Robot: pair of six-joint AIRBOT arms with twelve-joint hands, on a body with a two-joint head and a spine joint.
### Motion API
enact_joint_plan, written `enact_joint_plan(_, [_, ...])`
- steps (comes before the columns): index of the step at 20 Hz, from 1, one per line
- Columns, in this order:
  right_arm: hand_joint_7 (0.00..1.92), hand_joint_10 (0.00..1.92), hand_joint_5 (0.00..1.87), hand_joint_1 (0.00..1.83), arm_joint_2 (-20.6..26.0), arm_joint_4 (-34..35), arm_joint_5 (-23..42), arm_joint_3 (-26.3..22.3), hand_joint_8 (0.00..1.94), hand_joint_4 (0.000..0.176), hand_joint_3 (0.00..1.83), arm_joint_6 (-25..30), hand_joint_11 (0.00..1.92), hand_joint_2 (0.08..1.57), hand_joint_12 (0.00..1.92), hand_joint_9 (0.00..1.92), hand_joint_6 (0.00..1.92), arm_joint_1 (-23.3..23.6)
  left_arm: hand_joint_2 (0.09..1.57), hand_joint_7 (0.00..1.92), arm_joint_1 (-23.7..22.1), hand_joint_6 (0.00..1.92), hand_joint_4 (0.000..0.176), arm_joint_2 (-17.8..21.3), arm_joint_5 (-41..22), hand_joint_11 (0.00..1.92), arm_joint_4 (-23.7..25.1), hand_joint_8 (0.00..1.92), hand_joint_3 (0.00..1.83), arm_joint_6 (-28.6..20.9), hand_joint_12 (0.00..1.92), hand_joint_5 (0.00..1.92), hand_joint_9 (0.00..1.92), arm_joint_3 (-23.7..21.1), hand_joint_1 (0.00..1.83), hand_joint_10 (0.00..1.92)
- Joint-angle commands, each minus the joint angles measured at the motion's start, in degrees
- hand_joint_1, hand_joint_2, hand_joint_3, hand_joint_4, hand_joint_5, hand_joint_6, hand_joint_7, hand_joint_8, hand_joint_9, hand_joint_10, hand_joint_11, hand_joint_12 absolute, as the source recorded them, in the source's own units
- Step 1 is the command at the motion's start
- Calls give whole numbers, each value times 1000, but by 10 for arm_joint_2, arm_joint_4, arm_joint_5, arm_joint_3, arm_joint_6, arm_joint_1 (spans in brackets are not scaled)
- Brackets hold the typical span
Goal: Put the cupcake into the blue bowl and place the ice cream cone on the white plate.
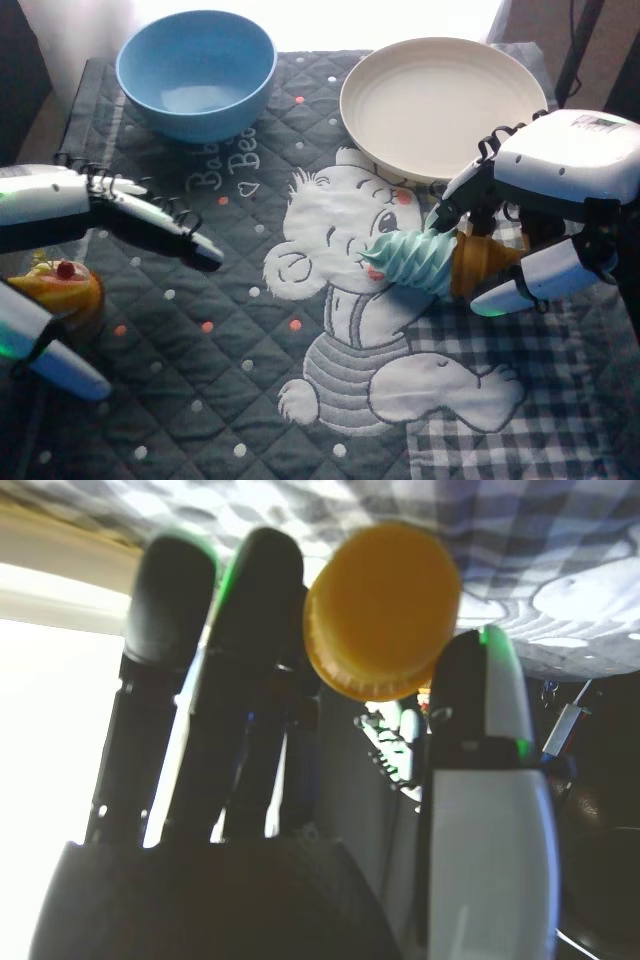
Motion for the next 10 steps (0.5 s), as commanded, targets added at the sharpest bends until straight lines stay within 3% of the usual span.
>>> enact_joint_plan(1, [1250, 99, 983, 1291, -1, 16, 60, 2, 712, 0, 0, 0, 1292, 1058, 1029, 1644, 808, 2, 758, 539, 0, 8, 14, 9, -43, 289, -27, 5, 1, -1, 888, 579, 570, -4, 1011, 7])
enact_joint_plan(3, [1226, 97, 958, 1289, -1, 16, 60, 2, 770, 0, 0, 0, 1291, 1069, 1007, 1641, 817, 2, 767, 581, 8, 7, 0, 21, -37, 299, -28, 5, 1, 0, 923, 626, 616, -10, 1029, 12])
enact_joint_plan(7, [1206, 86, 938, 1286, -1, 17, 60, 2, 803, 0, 1, 0, 1266, 1077, 1024, 1622, 848, 2, 755, 600, 27, 7, 0, 42, -31, 279, -58, 8, 0, 26, 910, 645, 619, -15, 1087, 7])
enact_joint_plan(10, [1259, 83, 949, 1291, -1, 18, 60, 2, 681, 0, 0, 0, 1279, 1063, 1032, 1623, 866, 2, 759, 641, 31, 4, 0, 45, -29, 253, -69, 5, 0, 35, 933, 686, 636, -16, 1100, 6])
